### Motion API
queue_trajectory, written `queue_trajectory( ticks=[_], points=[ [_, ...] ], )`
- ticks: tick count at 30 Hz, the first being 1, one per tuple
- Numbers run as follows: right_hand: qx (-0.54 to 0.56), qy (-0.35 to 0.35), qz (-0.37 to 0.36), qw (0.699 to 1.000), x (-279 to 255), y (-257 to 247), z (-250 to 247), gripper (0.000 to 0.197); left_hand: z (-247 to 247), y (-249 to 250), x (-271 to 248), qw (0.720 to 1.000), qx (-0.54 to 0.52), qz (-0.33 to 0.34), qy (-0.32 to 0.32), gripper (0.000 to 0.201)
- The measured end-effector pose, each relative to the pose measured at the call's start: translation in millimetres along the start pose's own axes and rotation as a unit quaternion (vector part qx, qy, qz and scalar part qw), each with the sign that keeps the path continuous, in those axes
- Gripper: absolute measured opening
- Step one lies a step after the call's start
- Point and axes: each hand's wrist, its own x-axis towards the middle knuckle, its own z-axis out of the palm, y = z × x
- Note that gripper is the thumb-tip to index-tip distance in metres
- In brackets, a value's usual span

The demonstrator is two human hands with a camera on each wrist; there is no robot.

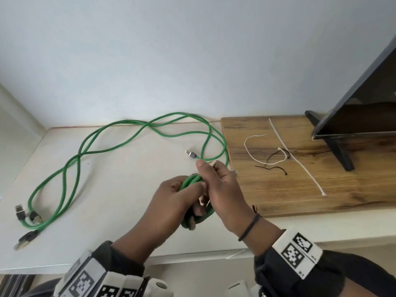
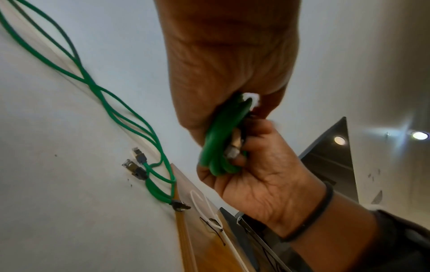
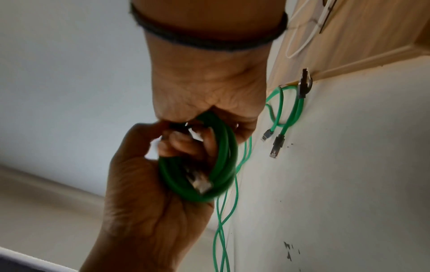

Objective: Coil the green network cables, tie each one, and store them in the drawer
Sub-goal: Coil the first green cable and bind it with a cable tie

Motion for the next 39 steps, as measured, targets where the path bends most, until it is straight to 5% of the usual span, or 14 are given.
queue_trajectory(
  ticks=[5,9,12,15,18,20,22,31,39],
  points=[
    [-0.024,0.081,-0.032,0.996,4,6,-2,0.033,8,0,0,0.999,-0.050,-0.013,-0.001,0.026],
    [-0.030,0.029,0.015,0.999,5,3,-5,0.036,10,-8,3,0.998,-0.065,-0.013,0.024,0.038],
    [-0.185,-0.025,0.061,0.981,13,-3,-25,0.053,7,-10,9,0.996,-0.050,-0.034,0.066,0.034],
    [-0.257,0.053,0.069,0.963,38,-8,-62,0.040,1,-11,15,0.993,-0.053,-0.046,0.099,0.026],
    [-0.438,0.165,0.067,0.881,72,-6,-116,0.015,-4,-13,18,0.991,-0.054,-0.049,0.114,0.024],
    [-0.552,0.180,0.075,0.811,91,4,-146,0.012,-6,-14,19,0.990,-0.053,-0.051,0.118,0.024],
    [-0.608,0.155,0.085,0.774,105,13,-160,0.013,-8,-15,22,0.990,-0.047,-0.052,0.120,0.025],
    [-0.710,0.066,0.085,0.696,122,4,-144,0.024,-17,-16,25,0.989,-0.054,-0.051,0.130,0.028],
    [-0.742,0.028,0.077,0.666,136,13,-144,0.022,-24,-16,22,0.988,-0.070,-0.044,0.132,0.027]
  ],
)
